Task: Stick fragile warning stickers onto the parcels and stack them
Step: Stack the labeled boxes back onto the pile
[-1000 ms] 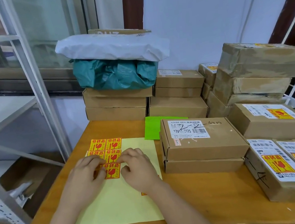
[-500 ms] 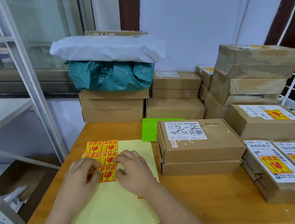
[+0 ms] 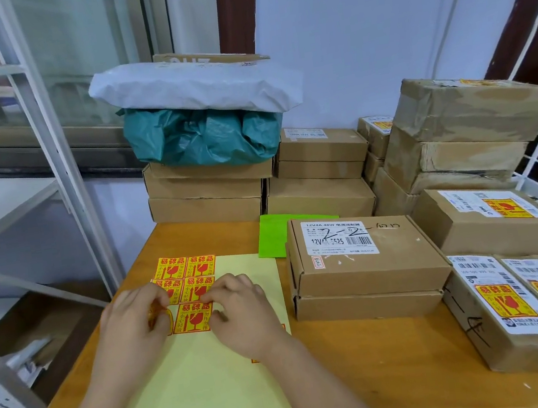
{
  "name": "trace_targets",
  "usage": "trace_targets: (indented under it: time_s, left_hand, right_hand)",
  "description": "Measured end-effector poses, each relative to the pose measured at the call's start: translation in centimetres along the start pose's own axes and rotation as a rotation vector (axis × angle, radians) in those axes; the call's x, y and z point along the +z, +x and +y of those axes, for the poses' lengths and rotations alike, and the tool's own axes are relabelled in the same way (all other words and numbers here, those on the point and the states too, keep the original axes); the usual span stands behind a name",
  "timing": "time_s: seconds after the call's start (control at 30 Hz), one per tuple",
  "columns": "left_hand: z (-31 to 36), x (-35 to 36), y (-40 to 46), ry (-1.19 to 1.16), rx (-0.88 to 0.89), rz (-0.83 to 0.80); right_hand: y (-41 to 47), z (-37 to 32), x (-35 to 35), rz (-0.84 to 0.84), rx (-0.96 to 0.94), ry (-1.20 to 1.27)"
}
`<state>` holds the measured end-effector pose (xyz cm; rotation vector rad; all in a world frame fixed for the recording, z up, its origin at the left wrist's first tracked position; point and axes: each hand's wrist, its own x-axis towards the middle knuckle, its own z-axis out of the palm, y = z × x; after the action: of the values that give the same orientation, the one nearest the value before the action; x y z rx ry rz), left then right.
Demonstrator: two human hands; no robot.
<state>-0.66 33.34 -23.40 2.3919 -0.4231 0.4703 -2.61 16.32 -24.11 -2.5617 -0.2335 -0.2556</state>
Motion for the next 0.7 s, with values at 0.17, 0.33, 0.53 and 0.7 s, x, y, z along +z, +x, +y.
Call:
trace_targets:
  time_s: [0.17, 0.33, 0.53, 0.7]
  left_hand:
    - [0.1, -0.4, -0.5, -0.012, 0.059, 0.145]
    - [0.4, -0.6, -0.7, -0.013, 0.061, 0.256]
    - [0.9, -0.4, -0.6, -0.094, -0.093, 0.376]
    - [-0.2, -0.5, -0.8, -0.365, -0.147, 0.597]
  right_hand:
    - [0.0, 0.0, 0.0, -0.01, -0.011, -0.005]
    - [0.0, -0.1, 0.0, -0.02, -0.022, -0.017]
    - [0.0, -0.1, 0.0, -0.009, -0.021, -0.024]
    - [0.0, -0.1, -0.1, -0.007, -0.019, -0.029]
